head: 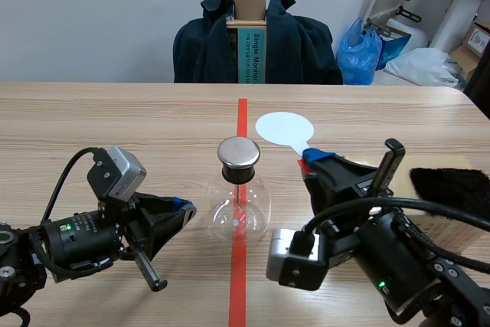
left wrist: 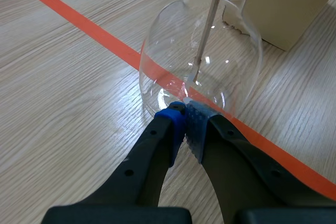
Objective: Do the electroscope experiment.
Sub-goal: 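Move the plate toward and away from the electroscope, then put the plate down on the right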
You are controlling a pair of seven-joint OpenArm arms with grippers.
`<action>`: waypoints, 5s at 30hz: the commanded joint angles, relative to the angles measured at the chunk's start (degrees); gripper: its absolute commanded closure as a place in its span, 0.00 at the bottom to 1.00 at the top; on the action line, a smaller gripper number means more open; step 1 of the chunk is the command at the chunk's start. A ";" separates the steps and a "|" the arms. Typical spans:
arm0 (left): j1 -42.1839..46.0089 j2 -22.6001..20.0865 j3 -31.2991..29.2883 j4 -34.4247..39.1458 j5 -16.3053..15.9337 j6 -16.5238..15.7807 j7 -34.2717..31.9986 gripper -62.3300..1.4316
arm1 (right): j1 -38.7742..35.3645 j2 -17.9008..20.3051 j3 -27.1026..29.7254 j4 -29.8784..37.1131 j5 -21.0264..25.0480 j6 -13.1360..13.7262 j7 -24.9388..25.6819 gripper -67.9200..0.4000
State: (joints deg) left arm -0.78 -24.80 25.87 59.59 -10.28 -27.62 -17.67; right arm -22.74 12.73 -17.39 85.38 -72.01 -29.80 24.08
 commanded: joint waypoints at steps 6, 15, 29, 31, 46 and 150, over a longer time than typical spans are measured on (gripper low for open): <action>-0.22 0.02 -0.11 1.16 -0.57 -0.15 -0.96 0.95 | 0.70 0.26 0.07 0.26 0.35 -0.83 6.73 0.98; -0.22 0.13 -0.13 1.16 -0.57 -0.15 -0.98 0.95 | 0.70 0.26 0.07 0.26 0.35 -0.83 12.02 0.98; -0.22 0.17 -0.15 1.16 -0.57 -0.13 -0.98 0.95 | 0.68 0.28 0.07 0.26 0.35 -0.83 12.07 0.98; -0.22 0.17 -0.15 1.16 -0.57 -0.13 -0.98 0.95 | 0.68 0.28 0.07 0.26 0.35 -0.83 10.86 0.98; -0.22 0.17 -0.15 1.16 -0.57 -0.13 -0.98 0.95 | 0.68 0.28 0.13 0.26 0.35 -0.83 -5.97 0.98; 13.75 -10.51 -8.81 21.38 -1.53 -2.80 -0.52 0.95 | -9.44 -0.07 13.57 -7.04 4.31 -10.05 -3.61 0.98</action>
State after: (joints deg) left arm 11.07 -34.68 17.56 79.22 -11.27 -30.13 -17.45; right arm -32.86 12.71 -3.86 77.14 -68.05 -39.18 20.64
